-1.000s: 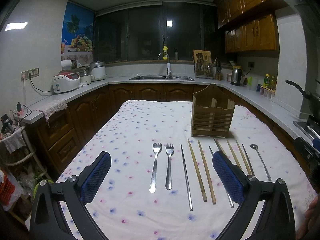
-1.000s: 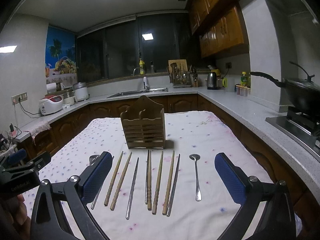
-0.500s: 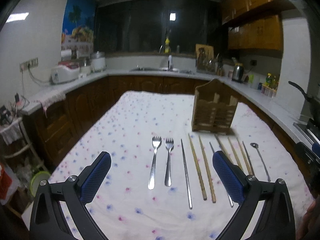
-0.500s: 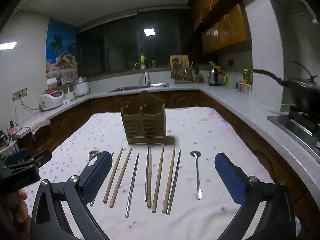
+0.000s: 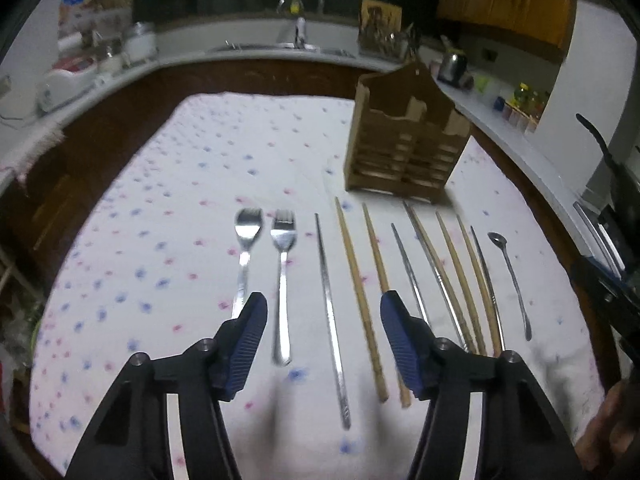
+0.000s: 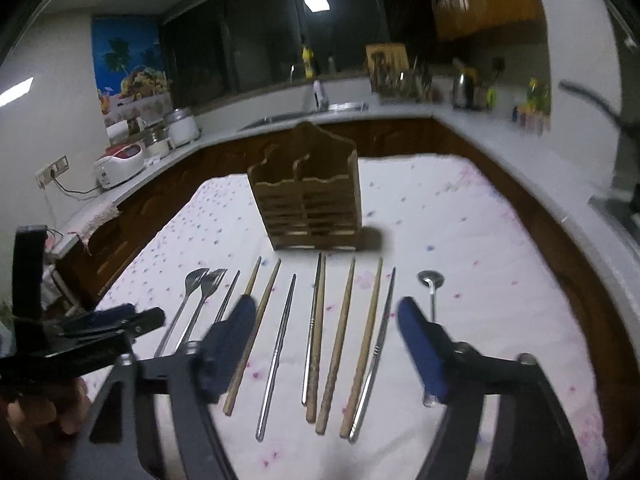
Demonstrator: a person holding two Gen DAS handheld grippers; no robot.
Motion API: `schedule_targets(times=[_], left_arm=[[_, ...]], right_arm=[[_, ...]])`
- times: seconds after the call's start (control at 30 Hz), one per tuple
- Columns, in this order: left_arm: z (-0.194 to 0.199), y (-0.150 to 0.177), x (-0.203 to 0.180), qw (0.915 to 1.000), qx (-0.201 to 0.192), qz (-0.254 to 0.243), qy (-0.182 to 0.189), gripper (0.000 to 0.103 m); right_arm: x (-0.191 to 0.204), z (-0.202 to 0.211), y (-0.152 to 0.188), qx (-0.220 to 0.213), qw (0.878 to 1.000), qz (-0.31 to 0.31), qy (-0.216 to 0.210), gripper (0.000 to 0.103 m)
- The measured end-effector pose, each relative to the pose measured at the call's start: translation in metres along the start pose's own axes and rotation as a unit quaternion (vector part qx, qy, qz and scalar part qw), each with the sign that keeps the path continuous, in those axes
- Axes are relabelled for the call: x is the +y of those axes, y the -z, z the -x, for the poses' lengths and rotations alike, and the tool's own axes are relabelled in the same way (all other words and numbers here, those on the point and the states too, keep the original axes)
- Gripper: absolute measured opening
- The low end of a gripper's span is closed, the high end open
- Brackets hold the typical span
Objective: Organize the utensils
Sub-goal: 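Grasp a wooden chopstick with the left tool while the right tool grasps another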
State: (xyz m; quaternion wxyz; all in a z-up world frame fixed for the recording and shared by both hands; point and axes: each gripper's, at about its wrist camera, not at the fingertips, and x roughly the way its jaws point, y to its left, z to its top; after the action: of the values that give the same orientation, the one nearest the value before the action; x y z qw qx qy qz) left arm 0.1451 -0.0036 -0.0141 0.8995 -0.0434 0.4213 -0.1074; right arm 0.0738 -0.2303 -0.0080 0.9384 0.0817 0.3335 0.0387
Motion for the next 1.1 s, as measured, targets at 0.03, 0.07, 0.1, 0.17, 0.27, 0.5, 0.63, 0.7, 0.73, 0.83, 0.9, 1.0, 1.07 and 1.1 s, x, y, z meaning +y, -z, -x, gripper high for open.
schedule_targets(times=[0.03,0.07,0.1,0.17,0.27,0.5,0.63,0.7,0.73,0.83,0.9,1.0,1.07,1.1], left_arm=[[-0.006,-0.005,0.0,1.0,0.003,-0.001,0.0,0.05],[-0.016,-0.016,-0.002,0.9999,0.011,-0.005,0.003,0.048],[-0.025,-0.024,-0.003,0.9998,0.019,-0.008,0.005,0.046],[-0.041,-0.035,-0.005,0.9994,0.032,-0.009,0.014,0.039],[-0.074,-0.056,-0.011,0.9983,0.054,-0.02,0.01,0.034],[-0.14,-0.091,-0.013,0.9957,0.087,-0.03,0.011,0.026],[-0.17,-0.1,-0.012,0.9945,0.1,-0.031,0.006,0.024],[-0.179,-0.102,-0.012,0.994,0.105,-0.032,0.002,0.024],[-0.183,-0.103,-0.012,0.9936,0.108,-0.033,-0.001,0.023],[-0.198,-0.107,-0.015,0.992,0.12,-0.038,-0.006,0.023],[-0.209,-0.11,-0.017,0.991,0.127,-0.041,-0.008,0.022],[-0.221,-0.11,-0.022,0.99,0.131,-0.05,-0.013,0.02],[-0.226,-0.111,-0.025,0.9894,0.132,-0.057,-0.021,0.02],[-0.228,-0.11,-0.026,0.9894,0.131,-0.058,-0.023,0.019]], right_arm=[[-0.006,-0.01,-0.004,0.011,1.0,-0.01,-0.007,0.062],[-0.008,-0.017,-0.007,0.018,1.0,-0.015,-0.009,0.055],[-0.013,-0.027,-0.011,0.029,0.999,-0.023,-0.014,0.049],[-0.019,-0.045,-0.018,0.045,0.998,-0.029,-0.017,0.045],[-0.029,-0.073,-0.026,0.072,0.996,-0.038,-0.022,0.037],[-0.048,-0.14,-0.034,0.132,0.99,-0.046,-0.017,0.026],[-0.059,-0.165,-0.037,0.151,0.987,-0.059,-0.006,0.026],[-0.063,-0.174,-0.038,0.155,0.986,-0.06,-0.003,0.025],[-0.064,-0.178,-0.039,0.158,0.986,-0.059,-0.002,0.025],[-0.067,-0.188,-0.04,0.17,0.984,-0.057,-0.001,0.025],[-0.066,-0.195,-0.04,0.177,0.983,-0.053,0.001,0.023],[-0.067,-0.205,-0.037,0.192,0.98,-0.049,0.007,0.021],[-0.067,-0.208,-0.037,0.192,0.98,-0.047,0.011,0.019],[-0.066,-0.208,-0.037,0.193,0.98,-0.044,0.014,0.019]])
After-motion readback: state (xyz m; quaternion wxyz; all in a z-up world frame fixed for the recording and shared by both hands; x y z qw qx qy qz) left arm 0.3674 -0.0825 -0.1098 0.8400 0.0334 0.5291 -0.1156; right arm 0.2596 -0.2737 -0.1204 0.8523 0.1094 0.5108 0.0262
